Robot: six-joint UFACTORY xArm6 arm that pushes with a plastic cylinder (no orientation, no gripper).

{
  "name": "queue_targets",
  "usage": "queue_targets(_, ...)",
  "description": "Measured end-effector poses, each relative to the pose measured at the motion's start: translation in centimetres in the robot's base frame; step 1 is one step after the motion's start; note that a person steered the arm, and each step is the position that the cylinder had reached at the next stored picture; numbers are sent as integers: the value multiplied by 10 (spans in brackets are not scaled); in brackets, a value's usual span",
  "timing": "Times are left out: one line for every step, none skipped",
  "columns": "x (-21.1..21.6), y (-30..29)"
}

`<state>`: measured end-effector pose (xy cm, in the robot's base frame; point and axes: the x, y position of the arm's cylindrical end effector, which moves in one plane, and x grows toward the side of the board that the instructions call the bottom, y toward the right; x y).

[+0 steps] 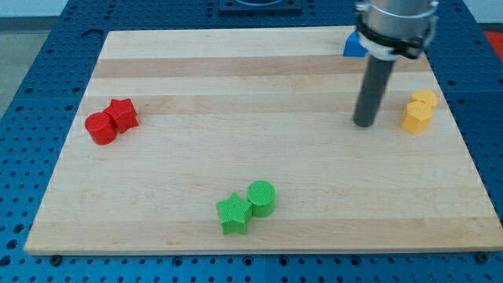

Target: Slide the green star towards left and up

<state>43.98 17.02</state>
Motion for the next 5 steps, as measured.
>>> queue_targets(51, 8)
queue_targets(90, -6)
queue_targets(115, -51)
queue_targets(139, -96)
queue_targets(159, -133)
